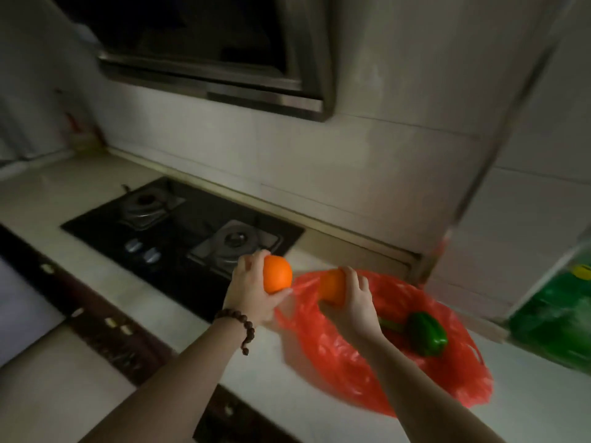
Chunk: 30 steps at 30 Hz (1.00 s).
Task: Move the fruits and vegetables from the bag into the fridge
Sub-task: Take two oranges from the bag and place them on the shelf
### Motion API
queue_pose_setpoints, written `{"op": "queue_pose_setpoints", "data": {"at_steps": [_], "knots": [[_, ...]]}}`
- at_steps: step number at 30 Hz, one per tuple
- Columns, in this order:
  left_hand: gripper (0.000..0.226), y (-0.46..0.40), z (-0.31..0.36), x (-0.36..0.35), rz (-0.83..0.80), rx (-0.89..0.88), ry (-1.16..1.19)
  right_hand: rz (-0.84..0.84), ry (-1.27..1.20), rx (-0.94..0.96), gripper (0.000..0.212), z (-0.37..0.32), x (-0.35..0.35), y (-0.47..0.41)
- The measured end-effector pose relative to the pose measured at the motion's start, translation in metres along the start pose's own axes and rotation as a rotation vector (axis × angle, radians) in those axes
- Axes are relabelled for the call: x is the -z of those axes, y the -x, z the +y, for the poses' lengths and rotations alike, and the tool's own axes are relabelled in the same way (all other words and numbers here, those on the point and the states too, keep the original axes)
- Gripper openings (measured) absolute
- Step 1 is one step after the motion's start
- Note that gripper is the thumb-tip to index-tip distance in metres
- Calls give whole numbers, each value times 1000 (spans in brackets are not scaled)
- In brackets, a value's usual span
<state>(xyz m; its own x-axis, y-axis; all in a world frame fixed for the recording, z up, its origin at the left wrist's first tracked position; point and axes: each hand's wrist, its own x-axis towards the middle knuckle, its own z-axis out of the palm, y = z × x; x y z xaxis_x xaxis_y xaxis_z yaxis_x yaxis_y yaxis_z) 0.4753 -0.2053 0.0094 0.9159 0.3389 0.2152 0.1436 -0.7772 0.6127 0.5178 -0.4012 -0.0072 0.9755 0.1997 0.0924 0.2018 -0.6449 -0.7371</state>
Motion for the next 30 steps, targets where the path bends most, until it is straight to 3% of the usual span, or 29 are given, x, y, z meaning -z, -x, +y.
{"op": "queue_pose_setpoints", "data": {"at_steps": [7, 19, 30], "knots": [[85, 66, -101, 110, 130, 238, -36, -178, -29, 227, 81, -109, -96, 40], [79, 223, -231, 272, 458, 495, -66, -513, -133, 520, 82, -276, -236, 158], [79, 274, -312, 398, 685, 669, -142, -578, -184, 800, 83, -413, -330, 180]]}}
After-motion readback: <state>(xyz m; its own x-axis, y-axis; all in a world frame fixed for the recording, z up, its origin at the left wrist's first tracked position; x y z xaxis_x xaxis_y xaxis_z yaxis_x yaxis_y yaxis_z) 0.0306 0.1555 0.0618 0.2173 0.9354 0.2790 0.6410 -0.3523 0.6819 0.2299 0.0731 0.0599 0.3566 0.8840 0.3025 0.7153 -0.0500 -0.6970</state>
